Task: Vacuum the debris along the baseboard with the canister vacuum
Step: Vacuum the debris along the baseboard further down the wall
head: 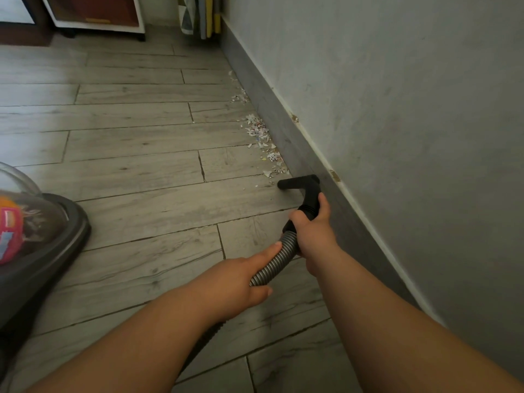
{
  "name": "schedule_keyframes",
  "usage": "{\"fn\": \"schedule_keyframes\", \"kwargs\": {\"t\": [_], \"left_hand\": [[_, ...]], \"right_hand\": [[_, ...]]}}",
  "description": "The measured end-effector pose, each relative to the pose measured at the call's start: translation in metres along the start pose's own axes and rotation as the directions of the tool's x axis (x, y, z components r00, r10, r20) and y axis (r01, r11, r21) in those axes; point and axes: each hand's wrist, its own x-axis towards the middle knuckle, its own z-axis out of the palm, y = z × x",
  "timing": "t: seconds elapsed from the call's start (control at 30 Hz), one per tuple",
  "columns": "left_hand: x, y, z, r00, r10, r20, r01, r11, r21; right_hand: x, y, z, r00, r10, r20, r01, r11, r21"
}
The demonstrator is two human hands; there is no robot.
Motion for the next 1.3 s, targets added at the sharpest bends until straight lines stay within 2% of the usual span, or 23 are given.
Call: {"fn": "schedule_keyframes", "kwargs": {"t": [0.63,0.8,0.97,1.1,1.3], "left_hand": [[-0.049,-0.009,-0.016,0.998,-0.045,-0.053,0.044,0.999,-0.014],[-0.051,-0.012,-0.016,0.998,-0.056,-0.016,0.055,0.997,-0.056],[-0.035,0.003,-0.004,0.999,-0.033,0.031,0.035,0.997,-0.066],[-0.022,0.018,0.008,0.997,0.015,0.069,-0.011,0.999,-0.050],[-0.023,0.021,0.002,0.998,0.037,0.048,-0.035,0.999,-0.039]], "right_hand": [[-0.021,-0.014,0.029,0.983,0.010,0.186,-0.004,1.000,-0.031],[-0.027,-0.012,0.030,0.990,-0.019,0.139,0.034,0.994,-0.107],[-0.029,-0.004,0.004,0.999,-0.046,0.006,0.046,0.984,-0.170],[-0.030,0.004,-0.020,0.997,-0.042,-0.064,0.030,0.985,-0.168],[-0.028,-0.001,-0.024,0.999,0.011,-0.048,-0.015,0.996,-0.085]]}}
